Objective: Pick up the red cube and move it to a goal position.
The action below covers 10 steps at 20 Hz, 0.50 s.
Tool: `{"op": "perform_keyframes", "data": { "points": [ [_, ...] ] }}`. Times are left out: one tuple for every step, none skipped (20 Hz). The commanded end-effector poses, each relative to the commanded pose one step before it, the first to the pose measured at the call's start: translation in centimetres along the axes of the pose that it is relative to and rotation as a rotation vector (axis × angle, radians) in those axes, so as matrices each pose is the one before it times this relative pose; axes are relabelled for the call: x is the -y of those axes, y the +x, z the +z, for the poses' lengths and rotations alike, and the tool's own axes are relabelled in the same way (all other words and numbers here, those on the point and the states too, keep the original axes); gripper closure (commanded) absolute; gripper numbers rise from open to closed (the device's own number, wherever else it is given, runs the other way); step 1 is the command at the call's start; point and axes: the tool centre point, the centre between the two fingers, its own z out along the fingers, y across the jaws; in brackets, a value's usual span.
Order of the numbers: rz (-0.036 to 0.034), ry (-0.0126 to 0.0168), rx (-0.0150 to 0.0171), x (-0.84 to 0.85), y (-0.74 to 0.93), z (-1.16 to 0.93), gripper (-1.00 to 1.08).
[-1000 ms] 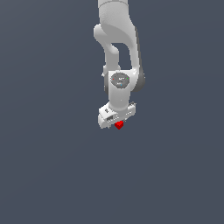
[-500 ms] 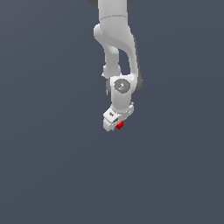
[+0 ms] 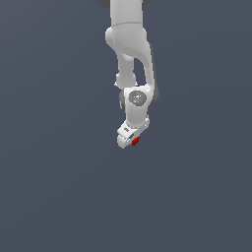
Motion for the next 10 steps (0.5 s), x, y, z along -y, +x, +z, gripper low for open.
{"op": "perform_keyframes", "data": {
  "points": [
    [-0.00175,0.00005,-0.00005,0.026,0.002,0.028,1.08],
    [0.00000,0.00000,0.00000,0.000,0.000,0.000,1.08],
    [0.00000,0.00000,0.00000,0.000,0.000,0.000,1.08],
    [0.00000,0.00000,0.00000,0.000,0.000,0.000,1.08],
    [0.00000,0.00000,0.00000,0.000,0.000,0.000,1.08],
    [0.00000,0.00000,0.00000,0.000,0.000,0.000,1.08],
    [0.00000,0.00000,0.00000,0.000,0.000,0.000,1.08],
    [0.00065,-0.00062,-0.00039,-0.039,-0.008,-0.037,1.08],
    [0.00000,0.00000,0.00000,-0.018,-0.035,-0.008,1.08],
    [0.00000,0.00000,0.00000,-0.053,-0.105,-0.025,1.08]
  ]
}}
